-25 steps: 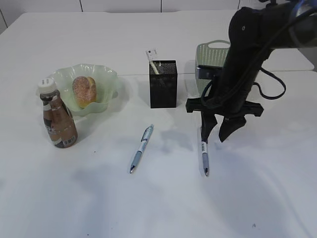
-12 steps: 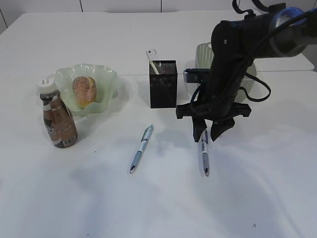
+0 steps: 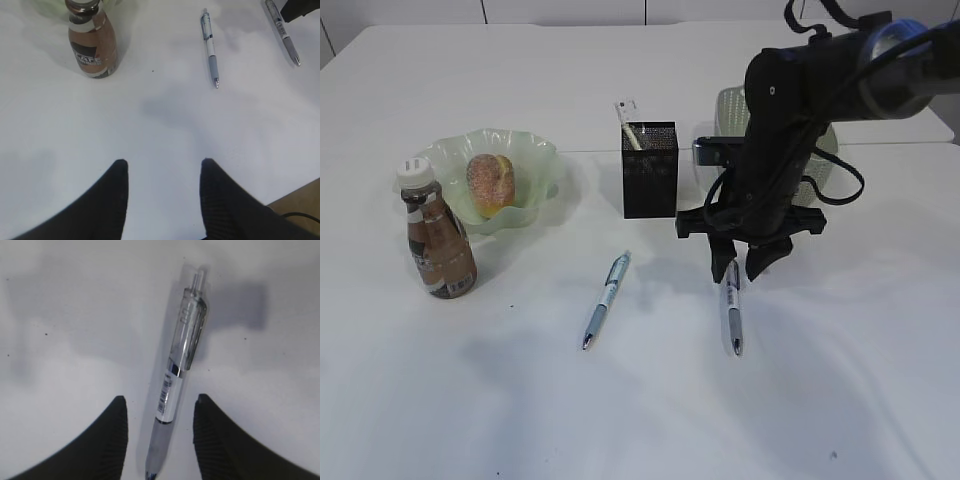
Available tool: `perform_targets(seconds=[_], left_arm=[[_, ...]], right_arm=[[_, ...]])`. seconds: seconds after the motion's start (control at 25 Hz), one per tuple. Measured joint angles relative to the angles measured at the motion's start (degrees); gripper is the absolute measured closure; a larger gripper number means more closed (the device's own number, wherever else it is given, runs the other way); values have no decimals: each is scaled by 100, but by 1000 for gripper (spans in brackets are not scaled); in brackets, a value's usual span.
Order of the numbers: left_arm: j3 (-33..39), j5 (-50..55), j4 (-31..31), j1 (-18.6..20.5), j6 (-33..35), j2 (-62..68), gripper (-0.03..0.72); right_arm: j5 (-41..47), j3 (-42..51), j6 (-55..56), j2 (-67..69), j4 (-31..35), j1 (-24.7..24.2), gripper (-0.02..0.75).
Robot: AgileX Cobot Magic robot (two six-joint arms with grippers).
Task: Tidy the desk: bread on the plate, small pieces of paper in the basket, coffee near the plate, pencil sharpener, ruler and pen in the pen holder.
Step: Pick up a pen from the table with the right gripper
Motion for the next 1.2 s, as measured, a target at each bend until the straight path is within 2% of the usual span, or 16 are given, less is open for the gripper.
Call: perform_targets(seconds=[1.2], left_arm=[[0, 3, 135, 0, 0, 0, 358]], right_arm=[[582, -465, 34, 685, -110, 0, 386]])
